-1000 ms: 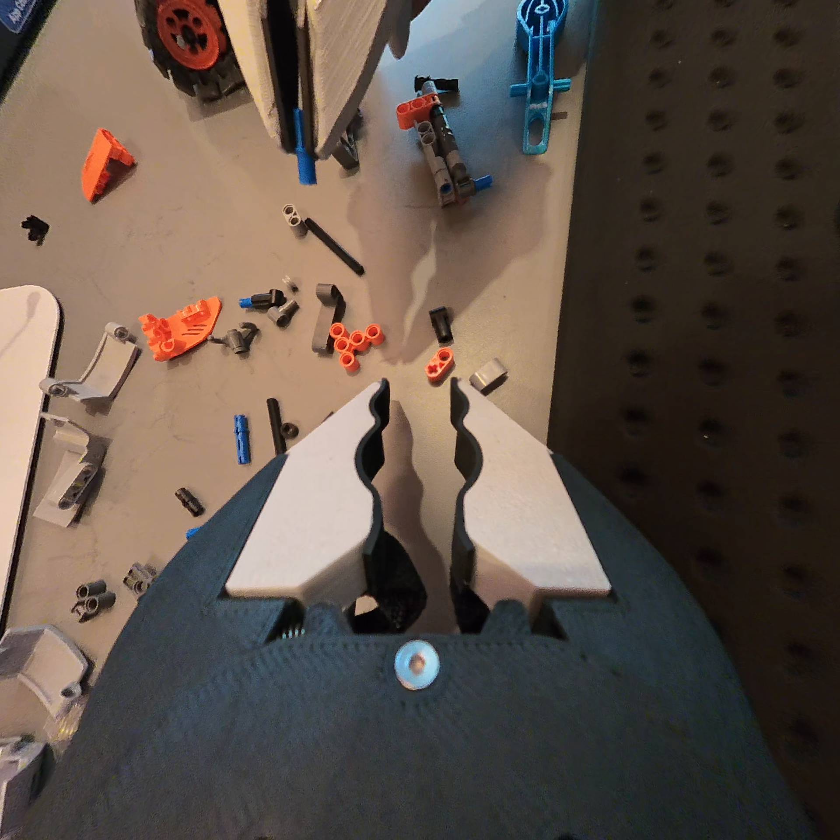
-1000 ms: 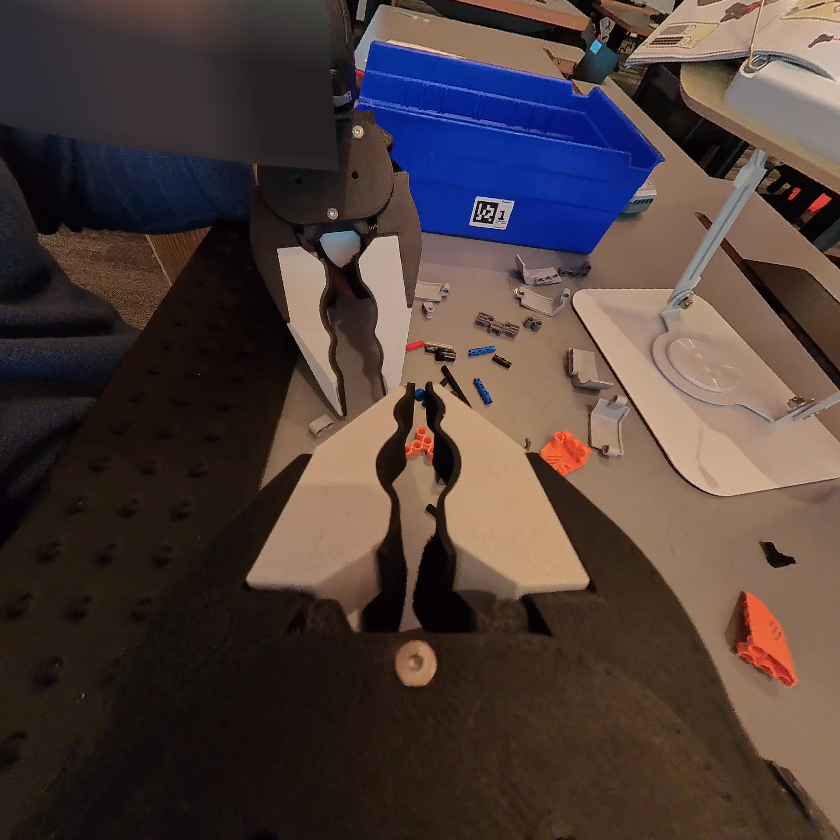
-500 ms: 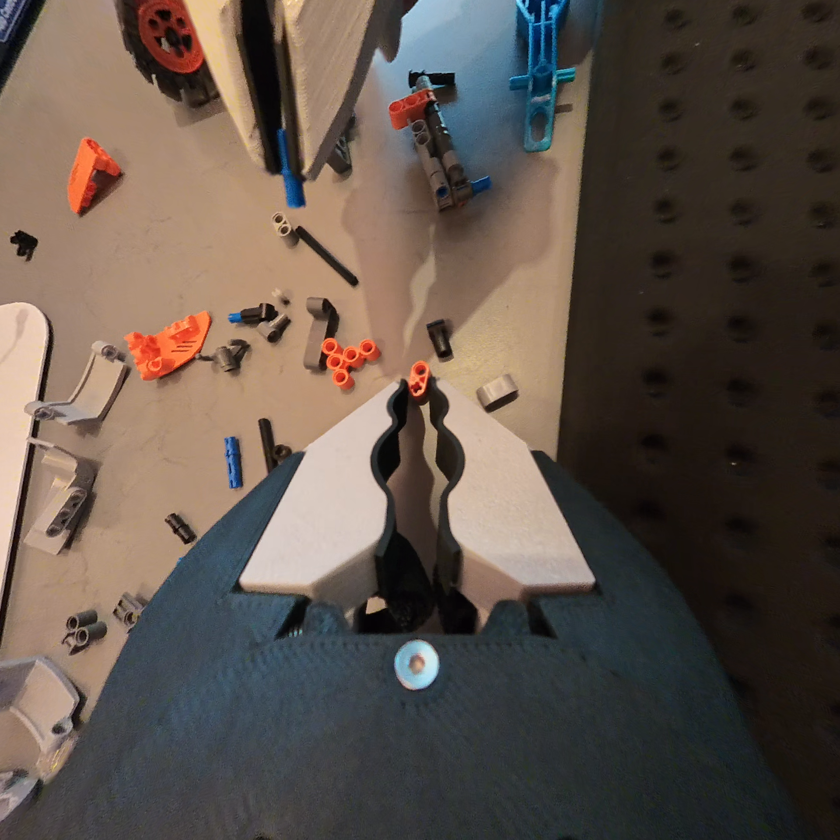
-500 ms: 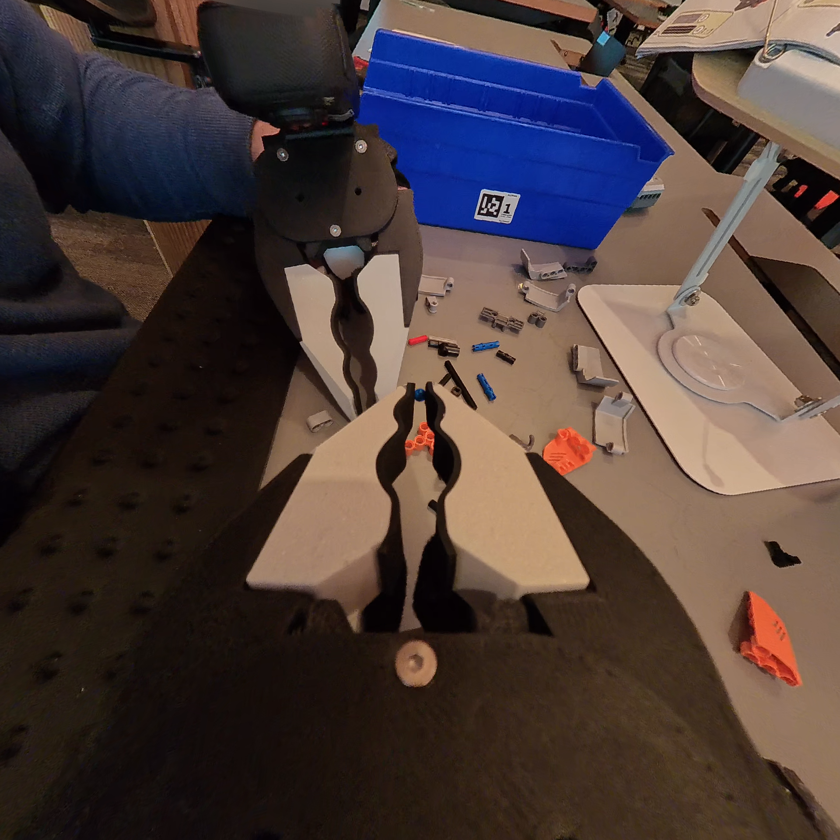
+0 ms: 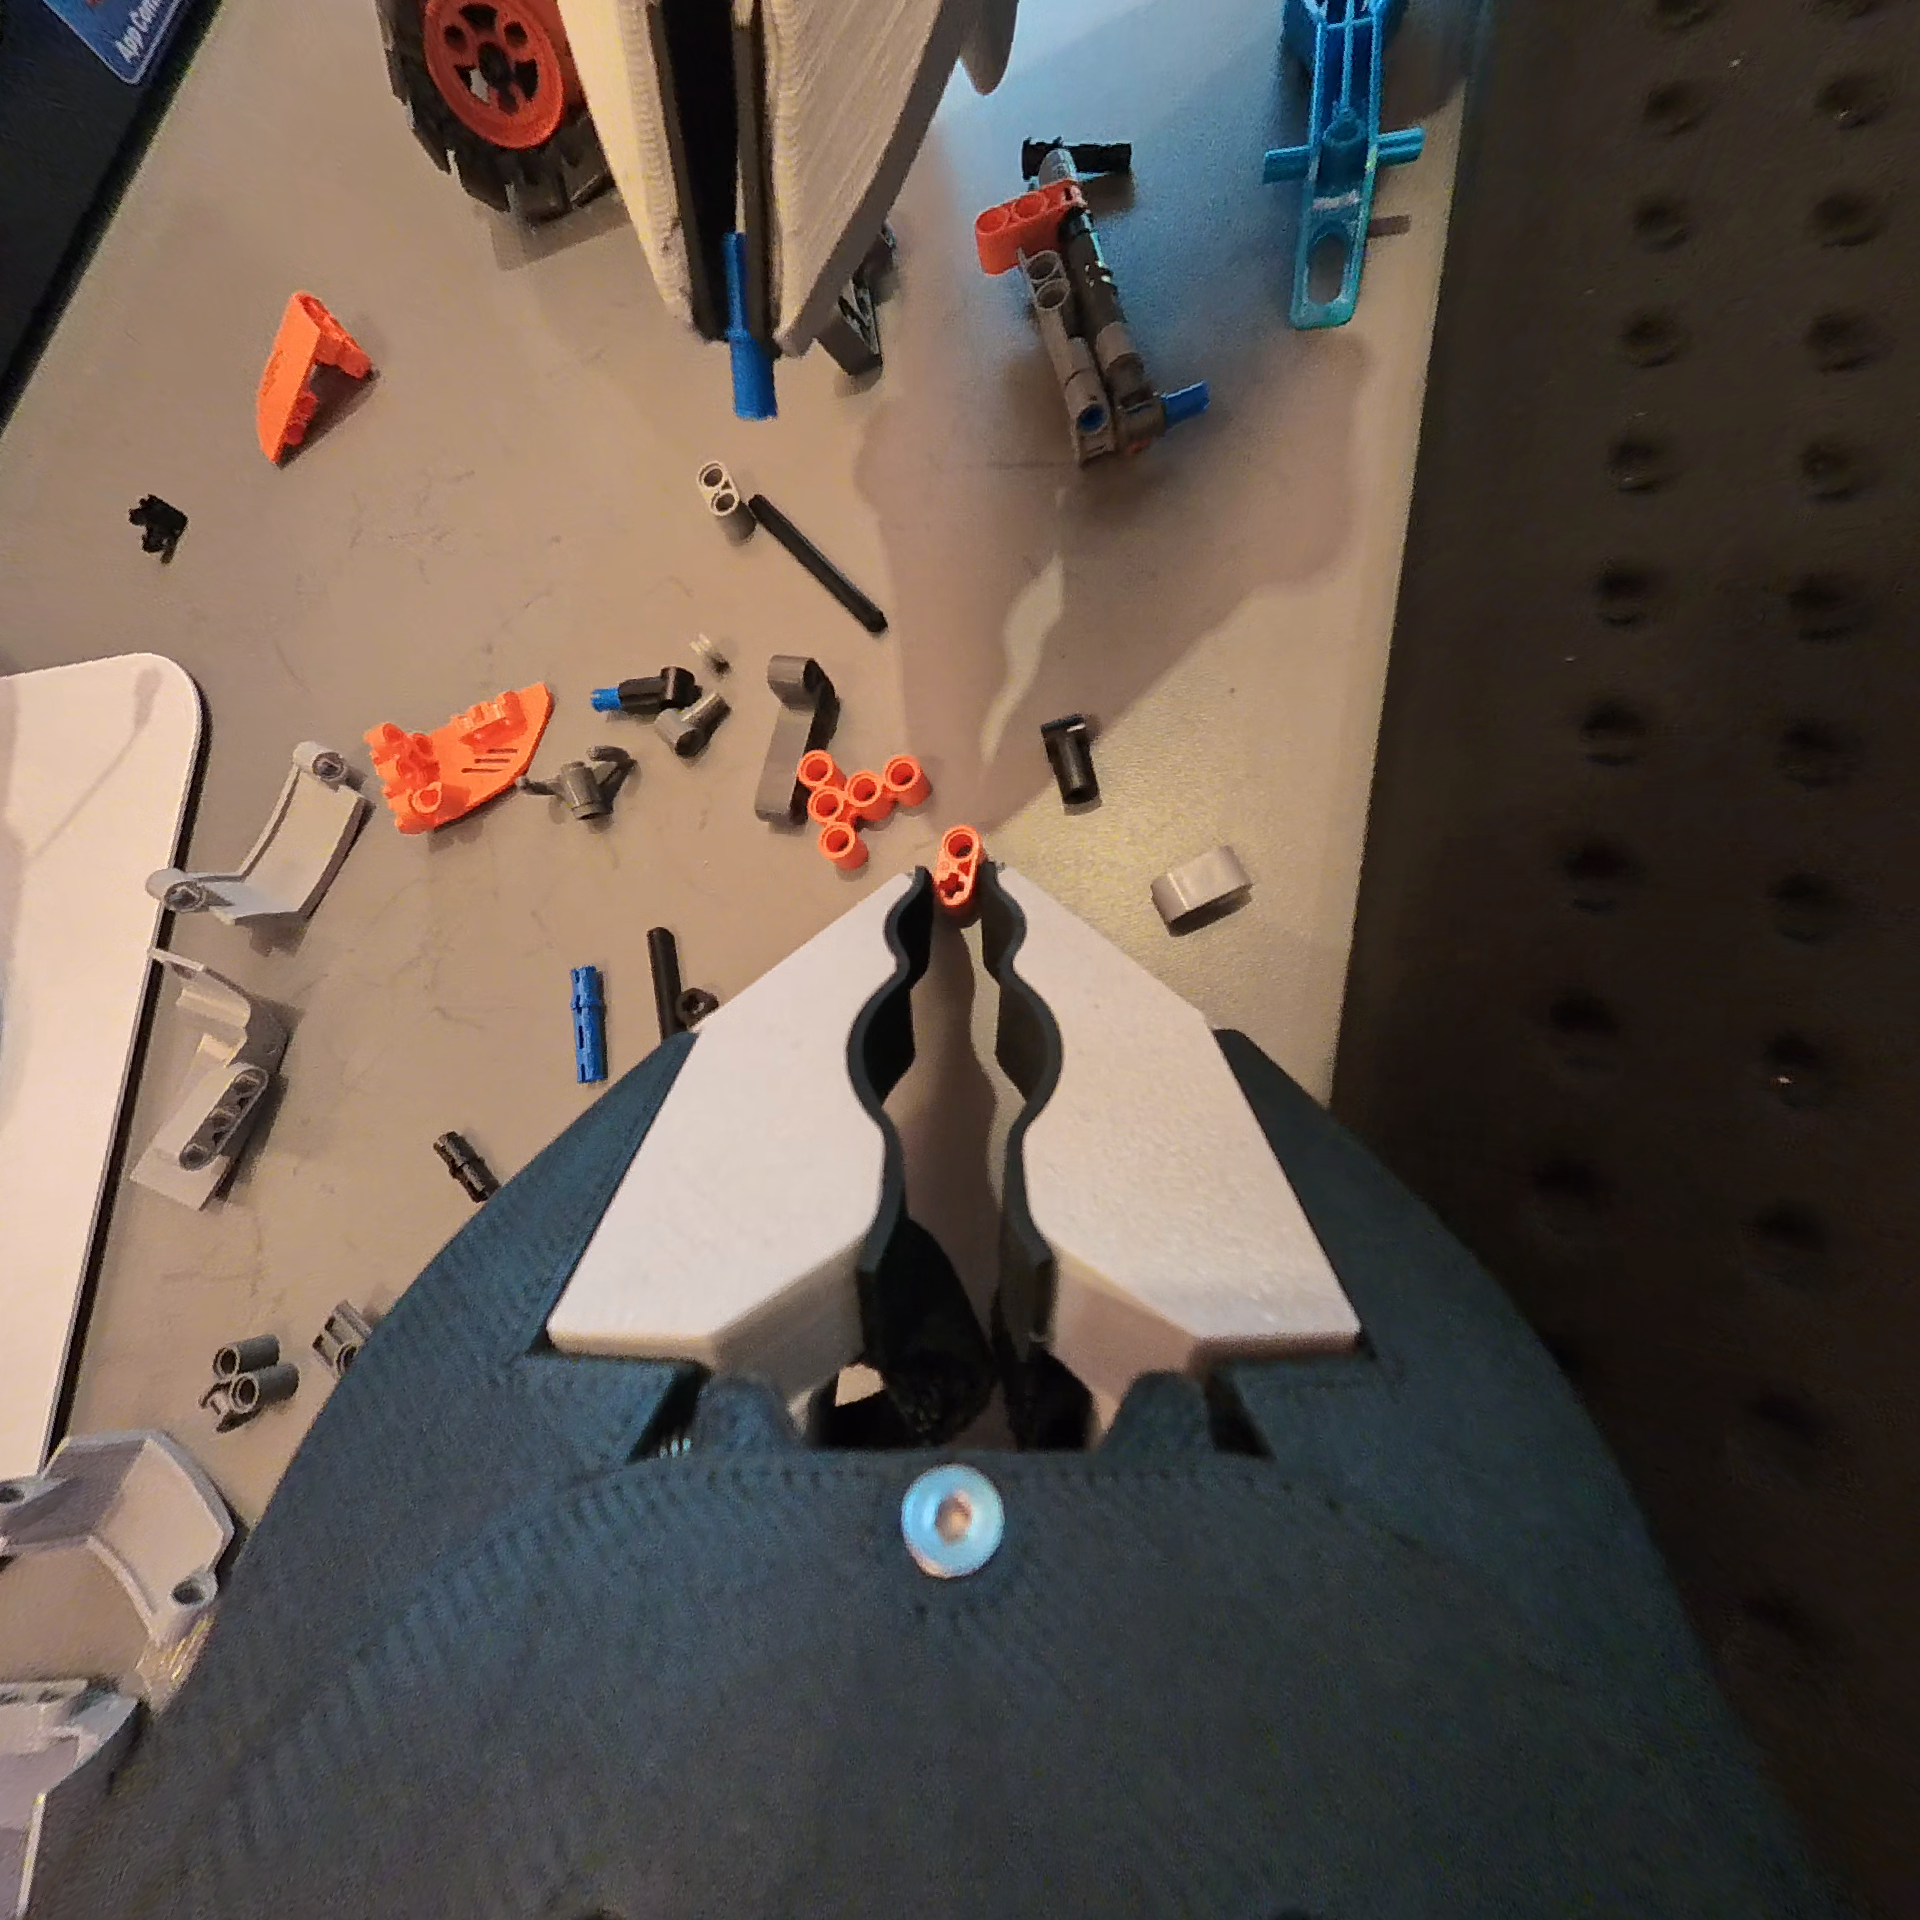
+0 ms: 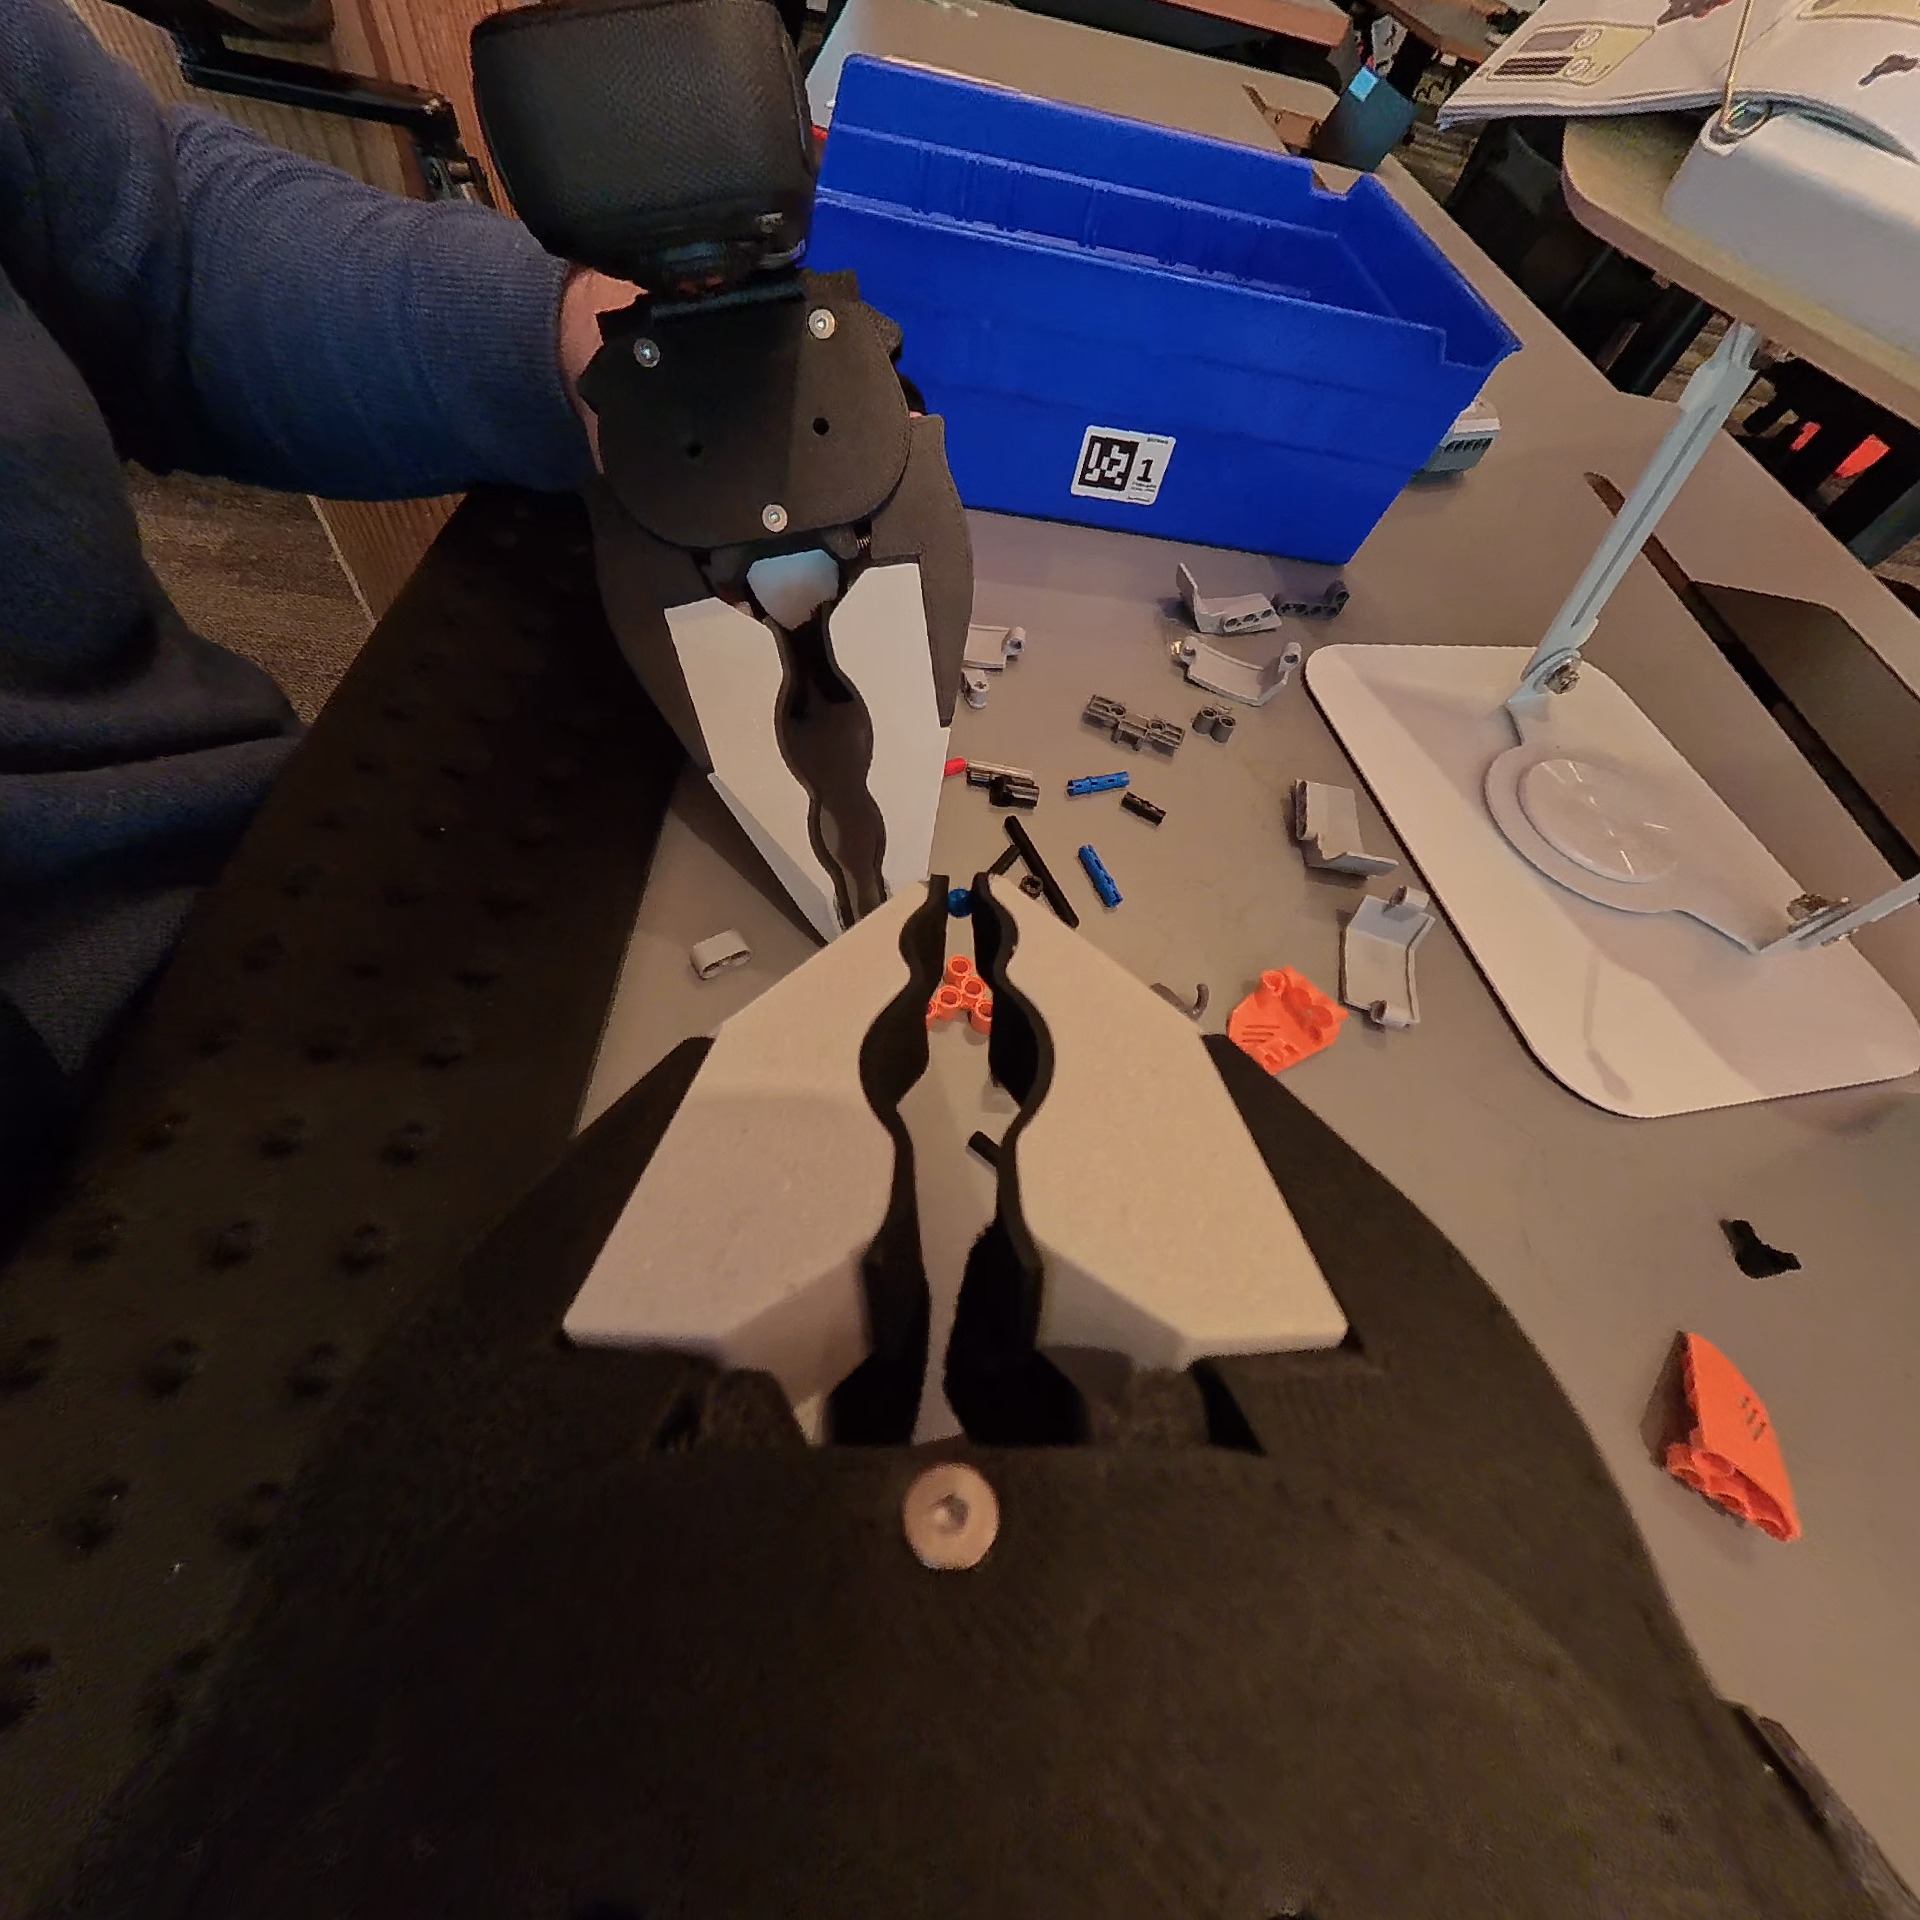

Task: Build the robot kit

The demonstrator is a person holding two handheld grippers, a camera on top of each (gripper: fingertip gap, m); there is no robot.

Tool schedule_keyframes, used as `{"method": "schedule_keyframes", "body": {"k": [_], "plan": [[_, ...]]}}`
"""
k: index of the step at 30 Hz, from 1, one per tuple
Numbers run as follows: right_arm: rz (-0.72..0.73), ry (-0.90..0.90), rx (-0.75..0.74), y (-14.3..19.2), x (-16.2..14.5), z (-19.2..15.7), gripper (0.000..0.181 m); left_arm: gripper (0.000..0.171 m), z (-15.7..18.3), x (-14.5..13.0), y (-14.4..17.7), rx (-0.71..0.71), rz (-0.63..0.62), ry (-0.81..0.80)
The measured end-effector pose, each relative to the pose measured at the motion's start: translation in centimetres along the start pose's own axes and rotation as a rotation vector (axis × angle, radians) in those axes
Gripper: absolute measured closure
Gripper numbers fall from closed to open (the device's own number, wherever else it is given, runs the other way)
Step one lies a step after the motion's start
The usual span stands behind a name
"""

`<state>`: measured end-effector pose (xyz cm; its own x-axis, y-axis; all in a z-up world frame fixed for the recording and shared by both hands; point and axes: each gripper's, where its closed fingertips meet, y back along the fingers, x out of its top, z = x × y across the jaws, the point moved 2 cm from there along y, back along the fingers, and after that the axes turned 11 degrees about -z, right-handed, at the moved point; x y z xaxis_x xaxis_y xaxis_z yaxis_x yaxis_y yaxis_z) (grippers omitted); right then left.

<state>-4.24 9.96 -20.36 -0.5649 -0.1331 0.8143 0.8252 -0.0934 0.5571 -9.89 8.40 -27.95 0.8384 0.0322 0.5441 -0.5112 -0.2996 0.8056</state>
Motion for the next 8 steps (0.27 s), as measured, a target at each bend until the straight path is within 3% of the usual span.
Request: {"method": "schedule_keyframes", "body": {"k": [8], "plan": [[-0.003,-0.001,-0.001,-0.02,-0.09,0.02,0.18,0.163,-0.08,-0.04,0.04,-0.001,0.009,0.004]]}}
